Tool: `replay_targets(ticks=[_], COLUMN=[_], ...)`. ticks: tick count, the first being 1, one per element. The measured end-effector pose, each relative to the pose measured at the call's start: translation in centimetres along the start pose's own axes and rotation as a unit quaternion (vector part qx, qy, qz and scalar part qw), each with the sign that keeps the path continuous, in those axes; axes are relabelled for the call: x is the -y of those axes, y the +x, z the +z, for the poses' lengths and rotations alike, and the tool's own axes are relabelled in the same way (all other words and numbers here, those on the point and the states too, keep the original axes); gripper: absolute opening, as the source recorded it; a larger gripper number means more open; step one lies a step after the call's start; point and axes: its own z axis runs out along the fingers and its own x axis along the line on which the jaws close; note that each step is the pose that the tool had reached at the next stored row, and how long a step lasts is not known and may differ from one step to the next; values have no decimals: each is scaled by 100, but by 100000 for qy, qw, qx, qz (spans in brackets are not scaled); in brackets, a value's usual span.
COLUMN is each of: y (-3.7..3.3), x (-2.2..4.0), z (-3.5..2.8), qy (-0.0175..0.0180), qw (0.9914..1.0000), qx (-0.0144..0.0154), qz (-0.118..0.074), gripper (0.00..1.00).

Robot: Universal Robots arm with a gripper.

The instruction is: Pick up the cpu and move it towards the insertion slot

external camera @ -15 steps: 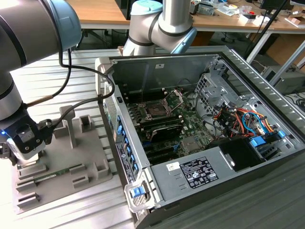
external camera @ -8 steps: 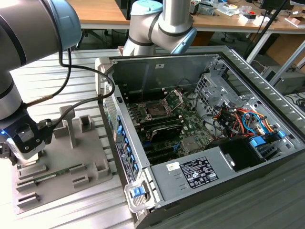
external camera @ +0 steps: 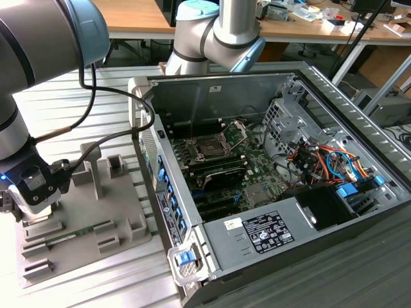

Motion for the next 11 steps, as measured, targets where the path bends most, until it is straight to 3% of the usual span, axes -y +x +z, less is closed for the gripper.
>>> replay_targets(ticks=[11], y=[0], x=[0], z=[-23], qy=[0], qw=[100000], qx=[0], qz=[1], gripper=[55])
